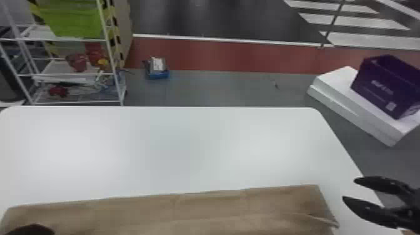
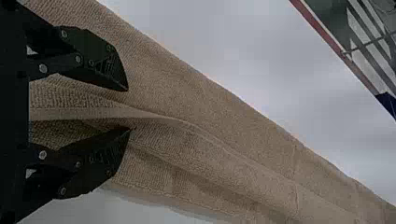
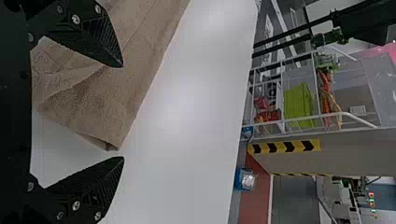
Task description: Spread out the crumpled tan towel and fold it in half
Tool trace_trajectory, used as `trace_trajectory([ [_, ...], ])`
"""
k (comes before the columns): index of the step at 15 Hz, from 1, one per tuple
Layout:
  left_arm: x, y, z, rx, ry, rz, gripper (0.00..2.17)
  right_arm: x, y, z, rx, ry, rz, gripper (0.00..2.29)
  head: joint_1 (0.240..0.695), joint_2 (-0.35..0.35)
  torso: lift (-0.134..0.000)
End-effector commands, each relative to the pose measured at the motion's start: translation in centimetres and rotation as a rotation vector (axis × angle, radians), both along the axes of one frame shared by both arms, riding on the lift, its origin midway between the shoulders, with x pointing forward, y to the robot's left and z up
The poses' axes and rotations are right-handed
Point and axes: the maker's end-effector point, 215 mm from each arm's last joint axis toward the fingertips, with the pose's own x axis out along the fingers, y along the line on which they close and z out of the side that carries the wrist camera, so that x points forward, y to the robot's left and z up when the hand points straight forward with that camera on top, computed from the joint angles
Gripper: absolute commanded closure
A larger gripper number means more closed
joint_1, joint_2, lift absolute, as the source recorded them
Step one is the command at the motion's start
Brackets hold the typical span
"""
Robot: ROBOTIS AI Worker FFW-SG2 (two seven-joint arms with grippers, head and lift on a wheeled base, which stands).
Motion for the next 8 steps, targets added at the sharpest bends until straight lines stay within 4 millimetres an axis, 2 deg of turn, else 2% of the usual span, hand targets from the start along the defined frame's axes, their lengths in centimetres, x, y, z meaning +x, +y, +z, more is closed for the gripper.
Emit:
trace_trajectory([
  [1, -0.9, 0.6, 0.7, 0.016, 0.005, -0.004, 0.99, 0.0, -0.1, -0.2, -0.001, 0.004, 0.003, 0.2, 0.695, -0.128, -0.124],
  [5, -3.1, 1.2, 2.7, -0.008, 0.022, -0.039, 0.99, 0.4, -0.1, -0.4, -0.004, -0.001, 0.007, 0.2, 0.695, -0.125, -0.124],
  [8, -5.4, 0.7, 3.3, -0.05, 0.092, -0.126, 0.99, 0.6, 0.1, -0.6, -0.004, 0.001, 0.014, 0.2, 0.695, -0.125, -0.124],
])
